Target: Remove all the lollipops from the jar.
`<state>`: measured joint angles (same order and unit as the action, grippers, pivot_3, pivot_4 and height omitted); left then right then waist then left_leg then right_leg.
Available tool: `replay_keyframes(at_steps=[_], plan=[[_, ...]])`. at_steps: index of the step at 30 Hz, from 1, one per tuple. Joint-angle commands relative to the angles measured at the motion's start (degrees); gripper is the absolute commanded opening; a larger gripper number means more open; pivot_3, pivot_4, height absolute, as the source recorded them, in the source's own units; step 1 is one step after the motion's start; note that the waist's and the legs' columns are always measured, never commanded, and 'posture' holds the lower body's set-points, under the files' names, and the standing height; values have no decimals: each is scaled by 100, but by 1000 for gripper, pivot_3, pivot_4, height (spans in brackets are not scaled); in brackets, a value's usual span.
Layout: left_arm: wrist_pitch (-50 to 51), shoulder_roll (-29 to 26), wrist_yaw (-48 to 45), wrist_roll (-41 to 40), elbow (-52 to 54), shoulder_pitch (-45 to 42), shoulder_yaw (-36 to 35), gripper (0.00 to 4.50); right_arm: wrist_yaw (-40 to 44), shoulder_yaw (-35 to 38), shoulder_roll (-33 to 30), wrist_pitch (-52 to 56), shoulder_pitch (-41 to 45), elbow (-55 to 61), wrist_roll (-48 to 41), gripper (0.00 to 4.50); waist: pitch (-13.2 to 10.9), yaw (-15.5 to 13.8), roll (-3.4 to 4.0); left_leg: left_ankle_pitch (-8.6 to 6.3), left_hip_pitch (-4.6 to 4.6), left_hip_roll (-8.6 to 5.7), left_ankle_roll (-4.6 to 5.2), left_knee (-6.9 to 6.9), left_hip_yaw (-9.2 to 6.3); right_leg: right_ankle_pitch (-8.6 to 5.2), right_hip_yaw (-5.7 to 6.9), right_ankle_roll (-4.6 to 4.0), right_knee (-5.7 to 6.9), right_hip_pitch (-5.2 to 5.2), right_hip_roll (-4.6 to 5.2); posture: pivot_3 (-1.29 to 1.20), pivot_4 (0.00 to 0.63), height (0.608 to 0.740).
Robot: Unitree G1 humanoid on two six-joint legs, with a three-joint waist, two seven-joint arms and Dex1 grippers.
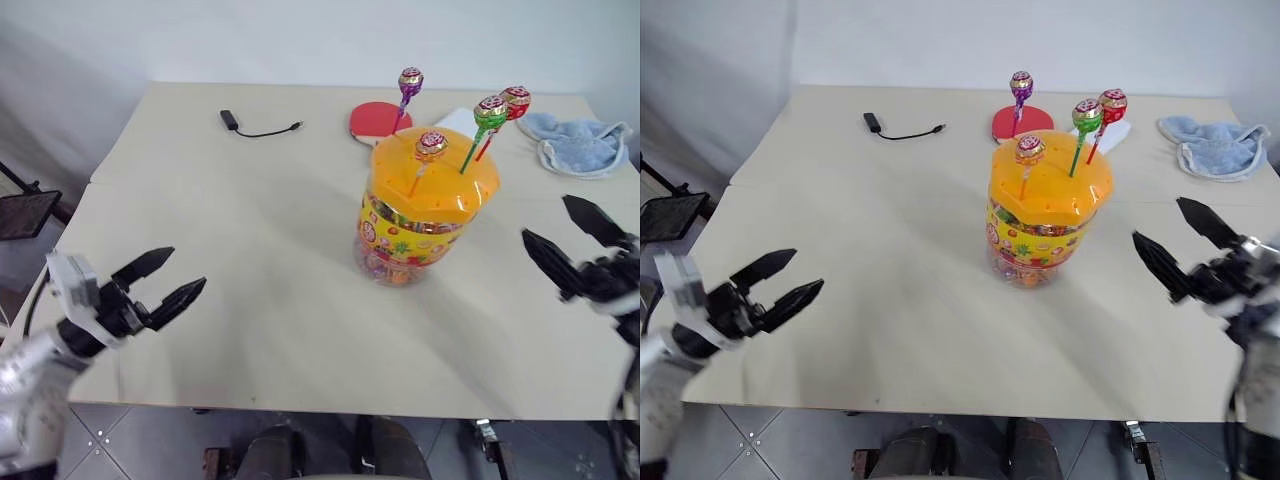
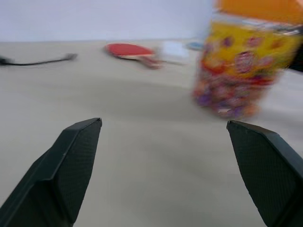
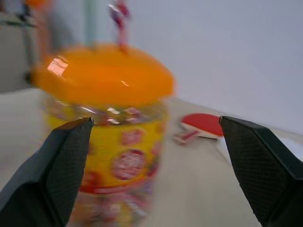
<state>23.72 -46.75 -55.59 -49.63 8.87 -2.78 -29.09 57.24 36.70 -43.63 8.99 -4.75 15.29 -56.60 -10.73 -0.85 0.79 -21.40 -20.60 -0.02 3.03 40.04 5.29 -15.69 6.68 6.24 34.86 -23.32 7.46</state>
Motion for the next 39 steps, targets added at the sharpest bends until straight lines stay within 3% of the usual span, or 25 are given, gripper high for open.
replay_keyframes(at_steps=[1,4,6,12,17,21,26,31,35,39], plan=[[440,-477,-1013,-126,-543,-961,560,4500,326,675,-66,370,-513,868,-702,4451,0,11,2,-1,16,-4,1,-2,6,0,-4,1,-14,12,3,0,150,740],[280,-261,-1284,353,-924,-2186,1392,4500,331,1086,-90,476,-812,933,-692,4451,-1,-16,2,-4,33,-9,1,-4,11,4,-7,8,-19,35,1,0,150,740],[221,242,-1340,626,-1073,-3135,2050,4500,507,1232,-23,357,-901,757,-535,4451,-1,-68,1,-3,31,-15,3,-5,10,12,-6,21,-14,40,-1,0,150,740],[597,1500,-979,917,-1536,-4801,2873,4500,586,1525,196,136,-966,492,-290,4451,-10,-85,-16,2,18,-32,22,-1,19,26,8,48,-41,45,-45,0,150,740],[1172,2321,-802,659,-1738,-5399,2954,4500,575,1743,586,-91,-1071,396,-246,4451,-9,-52,-14,3,13,-16,24,-2,23,38,9,69,-79,53,-81,0,150,740],[1137,2877,-802,1088,-2137,-5867,3341,4500,398,1445,956,-48,-1240,1006,-357,4451,-9,-61,-13,8,20,-13,18,0,24,37,0,68,-74,55,-87,0,150,740],[1075,3397,-577,1274,-2668,-6311,3287,4500,369,1236,880,56,-1204,1406,-527,4451,-9,-66,-12,9,24,-18,19,2,24,38,-32,68,-75,58,-84,0,150,740],[1027,3546,-783,1477,-2855,-6472,3418,4500,811,1139,756,16,-1212,1349,-491,4451,-9,-66,-12,8,22,-15,17,-1,20,38,-38,68,-79,58,-87,0,150,740],[1059,3544,-905,1526,-2863,-6462,3411,3638,1050,1171,653,33,-1206,1090,-381,4500,-10,-74,-13,9,20,-19,20,1,22,38,-33,68,-80,58,-85,0,150,740],[1075,3546,-889,1579,-2794,-6440,3391,2388,1109,1096,577,37,-1013,961,-353,4500,-10,-67,-13,8,20,-18,21,1,21,38,-36,69,-81,58,-82,0,150,740]])
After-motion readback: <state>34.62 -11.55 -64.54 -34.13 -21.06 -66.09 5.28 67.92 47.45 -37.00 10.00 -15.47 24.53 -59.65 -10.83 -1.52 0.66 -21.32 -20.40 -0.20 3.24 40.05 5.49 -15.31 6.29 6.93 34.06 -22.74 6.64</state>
